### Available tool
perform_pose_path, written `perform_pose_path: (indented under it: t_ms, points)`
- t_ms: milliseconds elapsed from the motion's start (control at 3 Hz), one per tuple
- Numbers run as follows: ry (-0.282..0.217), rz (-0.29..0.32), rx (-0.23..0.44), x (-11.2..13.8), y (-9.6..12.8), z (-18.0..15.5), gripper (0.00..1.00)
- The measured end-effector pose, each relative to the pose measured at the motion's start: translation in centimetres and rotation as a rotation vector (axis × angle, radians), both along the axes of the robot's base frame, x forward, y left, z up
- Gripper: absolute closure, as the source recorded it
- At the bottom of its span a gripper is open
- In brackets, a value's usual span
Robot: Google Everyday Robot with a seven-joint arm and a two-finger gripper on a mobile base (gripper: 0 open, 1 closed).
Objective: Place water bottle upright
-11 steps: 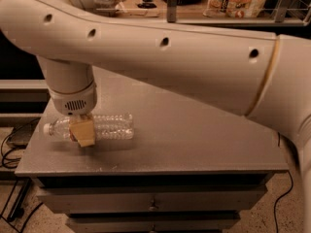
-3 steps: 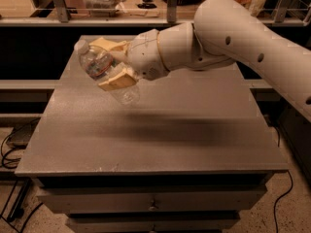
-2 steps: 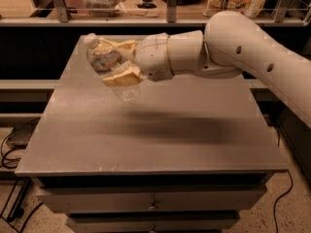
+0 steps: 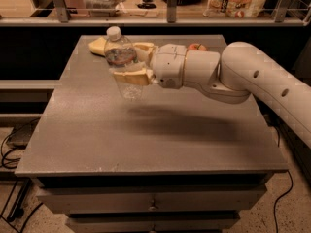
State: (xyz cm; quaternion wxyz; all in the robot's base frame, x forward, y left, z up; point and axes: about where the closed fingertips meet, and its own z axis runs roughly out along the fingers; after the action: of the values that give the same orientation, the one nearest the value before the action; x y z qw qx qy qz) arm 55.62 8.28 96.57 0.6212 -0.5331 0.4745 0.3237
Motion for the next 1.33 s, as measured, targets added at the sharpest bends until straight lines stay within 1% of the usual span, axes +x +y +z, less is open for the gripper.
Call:
perform_pose_path:
  t_ms: [333, 667, 1000, 1333]
  points:
    - [0.020, -0.018, 0.028, 0.2, -0.4, -0.3, 0.81]
    - [0.062, -0.027, 0.034, 0.4, -0.6, -0.9, 0.59]
    - [0.120, -0.026, 0.031, 0.4, -0.6, -1.9, 0.35]
    - [0.185, -0.021, 0.054, 0.1, 0.0, -4.1, 0.04]
